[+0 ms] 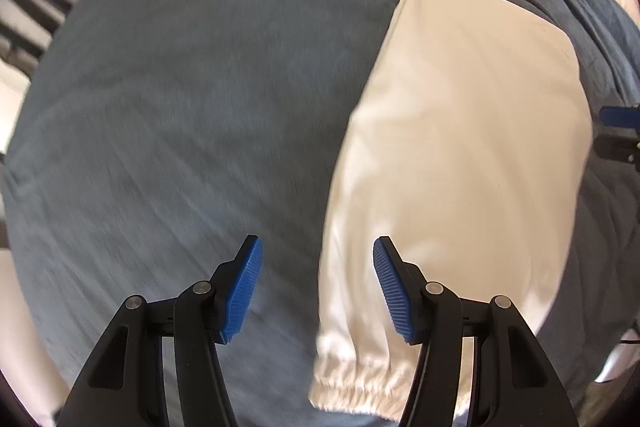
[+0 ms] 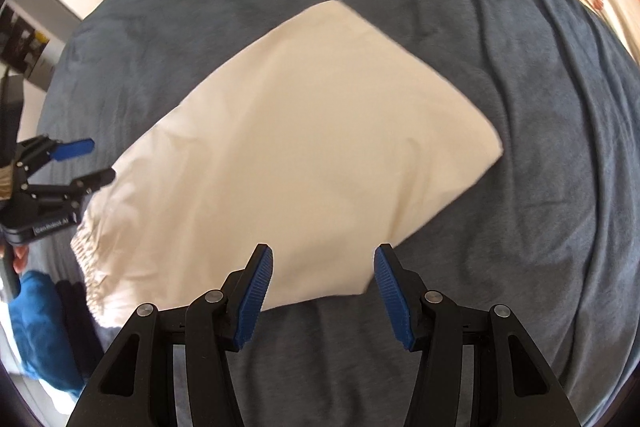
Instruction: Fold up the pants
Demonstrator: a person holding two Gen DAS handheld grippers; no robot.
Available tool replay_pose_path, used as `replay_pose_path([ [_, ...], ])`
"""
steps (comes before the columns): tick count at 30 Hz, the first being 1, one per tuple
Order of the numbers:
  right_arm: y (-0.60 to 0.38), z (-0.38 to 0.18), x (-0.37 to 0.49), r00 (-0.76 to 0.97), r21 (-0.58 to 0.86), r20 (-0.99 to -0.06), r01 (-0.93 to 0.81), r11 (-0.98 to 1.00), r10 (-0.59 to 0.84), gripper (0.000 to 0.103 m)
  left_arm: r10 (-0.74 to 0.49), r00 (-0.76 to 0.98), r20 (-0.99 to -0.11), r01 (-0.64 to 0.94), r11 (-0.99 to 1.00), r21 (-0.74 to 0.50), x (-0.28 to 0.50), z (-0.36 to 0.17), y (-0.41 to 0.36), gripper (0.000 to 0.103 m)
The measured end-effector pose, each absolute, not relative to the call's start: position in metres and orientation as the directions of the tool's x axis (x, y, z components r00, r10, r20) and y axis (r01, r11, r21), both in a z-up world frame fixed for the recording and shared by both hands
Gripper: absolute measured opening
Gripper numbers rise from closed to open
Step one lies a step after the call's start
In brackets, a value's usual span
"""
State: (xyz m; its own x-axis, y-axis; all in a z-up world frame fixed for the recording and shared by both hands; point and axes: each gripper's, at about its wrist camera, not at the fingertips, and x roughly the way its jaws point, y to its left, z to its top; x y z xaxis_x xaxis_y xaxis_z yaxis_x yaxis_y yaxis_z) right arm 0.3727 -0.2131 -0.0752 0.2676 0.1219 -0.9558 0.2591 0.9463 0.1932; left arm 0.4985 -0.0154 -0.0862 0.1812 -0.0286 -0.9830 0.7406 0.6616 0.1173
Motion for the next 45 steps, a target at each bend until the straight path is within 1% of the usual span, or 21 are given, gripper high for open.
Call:
replay_pose_path([
  [1,-0.207,-0.074,0.373,0.268,0.195,-0.955,0.248,0.949,0.127,0.054,-0.031,0.169,-0.985,0.735,0.67,0.105,0.497,-0.087,-0.01,0.057],
  [3,-0.197,-0.074,0.371,0.266,0.202,-0.954,0.22,0.954,0.14,0.054,-0.037,0.144,-0.989,0.723,0.686,0.08,0.493,-0.088,-0.001,0.053],
  [6,-0.187,-0.075,0.367,0.255,0.214,-0.953,0.196,0.957,0.161,0.054,-0.04,0.103,-0.994,0.71,0.703,0.046,0.487,-0.092,0.01,0.037],
  [8,-0.179,-0.077,0.366,0.25,0.218,-0.953,0.183,0.959,0.168,0.054,-0.046,0.072,-0.996,0.704,0.71,0.018,0.484,-0.096,0.017,0.016],
  [10,-0.173,-0.077,0.366,0.248,0.219,-0.953,0.175,0.96,0.172,0.054,-0.068,0.054,-0.996,0.695,0.719,-0.011,0.481,-0.096,0.022,0.011],
  [12,-0.168,-0.077,0.367,0.247,0.217,-0.954,0.171,0.961,0.171,0.054,-0.064,0.071,-0.995,0.686,0.727,0.003,0.479,-0.095,0.027,0.01],
  [16,-0.158,-0.077,0.37,0.245,0.2,-0.957,0.163,0.966,0.157,0.054,-0.049,0.099,-0.994,0.675,0.738,0.031,0.475,-0.095,0.036,0.011],
  [18,-0.157,-0.077,0.367,0.244,0.186,-0.959,0.157,0.97,0.145,0.054,-0.021,0.123,-0.992,0.671,0.738,0.067,0.474,-0.095,0.037,0.021],
  [19,-0.156,-0.077,0.366,0.245,0.188,-0.959,0.157,0.969,0.146,0.054,0.014,0.151,-0.988,0.666,0.738,0.112,0.472,-0.094,0.033,0.034],
  [20,-0.156,-0.077,0.365,0.245,0.193,-0.958,0.162,0.968,0.15,0.054,0.046,0.184,-0.982,0.655,0.739,0.157,0.47,-0.091,0.031,0.043],
  [21,-0.156,-0.078,0.365,0.247,0.196,-0.957,0.168,0.966,0.152,0.054,0.055,0.22,-0.974,0.642,0.744,0.187,0.467,-0.084,0.03,0.045],
  [23,-0.164,-0.075,0.36,0.261,0.202,-0.953,0.181,0.962,0.151,0.054,0.033,0.265,-0.964,0.619,0.76,0.197,0.461,-0.066,0.028,0.051],
  [24,-0.17,-0.073,0.356,0.273,0.203,-0.951,0.188,0.961,0.148,0.054,0.015,0.294,-0.956,0.615,0.763,0.2,0.457,-0.055,0.025,0.053],
  [27,-0.188,-0.065,0.347,0.328,0.214,-0.935,0.214,0.953,0.137,0.054,-0.04,0.367,-0.929,0.648,0.728,0.225,0.444,-0.028,0.004,0.054],
  [31,-0.221,-0.056,0.334,0.394,0.246,-0.911,0.285,0.926,0.121,0.054,-0.119,0.391,-0.913,0.724,0.652,0.225,0.446,-0.007,-0.035,0.054],
  [35,-0.255,-0.055,0.323,0.44,0.265,-0.894,0.367,0.892,0.085,0.054,-0.173,0.388,-0.905,0.787,0.573,0.228,0.464,-0.013,-0.074,0.054],
  [39,-0.283,-0.061,0.318,0.474,0.304,-0.878,0.442,0.844,0.068,0.054,-0.23,0.355,-0.906,0.83,0.523,0.192,0.487,-0.019,-0.116,0.054],
  [42,-0.299,-0.068,0.318,0.5,0.346,-0.864,0.5,0.794,0.062,0.049,-0.269,0.334,-0.903,0.849,0.502,0.165,0.503,-0.03,-0.148,0.054],
  [44,-0.308,-0.075,0.318,0.51,0.367,-0.858,0.533,0.763,0.056,0.049,-0.283,0.314,-0.906,0.858,0.494,0.143,0.513,-0.034,-0.164,0.054],
  [45,-0.313,-0.079,0.319,0.514,0.381,-0.855,0.547,0.745,0.06,0.047,-0.284,0.306,-0.909,0.862,0.488,0.138,0.518,-0.037,-0.173,0.054],
])
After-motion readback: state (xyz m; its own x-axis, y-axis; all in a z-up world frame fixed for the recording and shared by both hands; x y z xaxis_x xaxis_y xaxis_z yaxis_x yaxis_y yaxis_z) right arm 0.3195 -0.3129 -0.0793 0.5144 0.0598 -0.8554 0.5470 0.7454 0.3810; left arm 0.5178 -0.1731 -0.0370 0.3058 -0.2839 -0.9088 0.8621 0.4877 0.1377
